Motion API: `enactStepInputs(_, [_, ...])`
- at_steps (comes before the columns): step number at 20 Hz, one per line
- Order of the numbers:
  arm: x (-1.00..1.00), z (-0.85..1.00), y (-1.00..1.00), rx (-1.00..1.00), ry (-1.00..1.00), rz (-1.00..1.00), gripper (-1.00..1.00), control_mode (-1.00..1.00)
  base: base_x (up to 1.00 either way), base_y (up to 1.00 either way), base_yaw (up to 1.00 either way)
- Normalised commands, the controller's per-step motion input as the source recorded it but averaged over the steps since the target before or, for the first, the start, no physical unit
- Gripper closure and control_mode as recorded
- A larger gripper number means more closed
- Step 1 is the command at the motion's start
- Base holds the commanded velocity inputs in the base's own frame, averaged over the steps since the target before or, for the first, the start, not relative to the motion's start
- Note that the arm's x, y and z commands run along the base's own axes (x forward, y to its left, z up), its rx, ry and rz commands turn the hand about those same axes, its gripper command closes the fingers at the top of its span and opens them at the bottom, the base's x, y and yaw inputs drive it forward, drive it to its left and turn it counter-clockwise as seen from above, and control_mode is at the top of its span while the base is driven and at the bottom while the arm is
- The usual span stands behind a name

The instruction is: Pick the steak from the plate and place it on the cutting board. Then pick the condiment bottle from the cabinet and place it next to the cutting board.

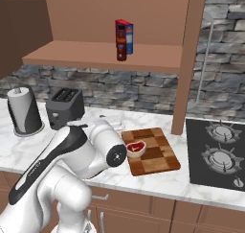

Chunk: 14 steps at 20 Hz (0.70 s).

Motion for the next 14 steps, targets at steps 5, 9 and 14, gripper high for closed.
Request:
enactStepInputs(5, [-0.05, 0.08, 0.08, 0.0, -0.08, 0.0, -1.0, -1.0, 0.0, 0.0, 0.0])
enactStepInputs(9, [0.0, 0.26, 0.03, 0.0, -0.04, 0.0, -1.0, -1.0, 0.0, 0.0, 0.0])
enactStepInputs(14, [0.0, 0.32, 0.04, 0.0, -0.01, 0.0, -1.0, -1.0, 0.0, 0.0, 0.0])
